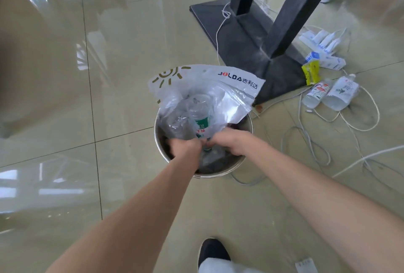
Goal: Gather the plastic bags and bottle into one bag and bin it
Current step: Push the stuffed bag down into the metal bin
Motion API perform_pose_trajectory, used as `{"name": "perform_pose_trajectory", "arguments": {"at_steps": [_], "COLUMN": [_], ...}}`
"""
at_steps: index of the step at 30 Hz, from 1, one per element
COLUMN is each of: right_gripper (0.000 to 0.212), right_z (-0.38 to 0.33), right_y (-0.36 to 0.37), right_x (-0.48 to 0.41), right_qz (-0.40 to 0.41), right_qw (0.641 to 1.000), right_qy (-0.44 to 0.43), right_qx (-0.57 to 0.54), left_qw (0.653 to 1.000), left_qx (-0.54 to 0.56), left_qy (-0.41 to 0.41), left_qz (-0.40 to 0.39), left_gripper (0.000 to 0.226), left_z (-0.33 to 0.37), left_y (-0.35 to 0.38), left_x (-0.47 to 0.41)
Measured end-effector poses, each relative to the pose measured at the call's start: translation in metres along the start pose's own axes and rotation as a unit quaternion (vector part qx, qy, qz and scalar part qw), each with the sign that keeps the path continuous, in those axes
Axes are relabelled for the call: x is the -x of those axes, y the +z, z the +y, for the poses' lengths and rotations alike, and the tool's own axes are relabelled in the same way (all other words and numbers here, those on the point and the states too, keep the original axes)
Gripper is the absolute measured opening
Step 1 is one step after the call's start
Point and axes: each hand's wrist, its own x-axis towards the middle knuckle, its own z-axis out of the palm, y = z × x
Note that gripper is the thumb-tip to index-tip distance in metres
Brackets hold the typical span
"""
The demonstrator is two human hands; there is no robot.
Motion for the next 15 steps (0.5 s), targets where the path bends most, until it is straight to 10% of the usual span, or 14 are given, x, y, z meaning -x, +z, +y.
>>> {"name": "perform_pose_trajectory", "arguments": {"at_steps": [3,8,15], "right_gripper": [0.055,0.035,0.028], "right_z": [-0.019,-0.049,-0.051], "right_y": [-0.001,0.001,0.013], "right_x": [0.03,0.047,0.043], "right_qz": [0.108,0.321,0.376], "right_qw": [0.971,0.906,0.911], "right_qy": [-0.021,-0.093,-0.157], "right_qx": [-0.211,-0.261,0.057], "left_qw": [0.996,0.979,0.987], "left_qx": [0.063,0.093,-0.12], "left_qy": [0.056,0.178,0.098], "left_qz": [0.035,0.035,-0.033], "left_gripper": [0.087,0.084,0.077], "left_z": [0.015,0.022,0.034], "left_y": [-0.008,-0.008,-0.011], "left_x": [0.023,0.017,-0.007]}}
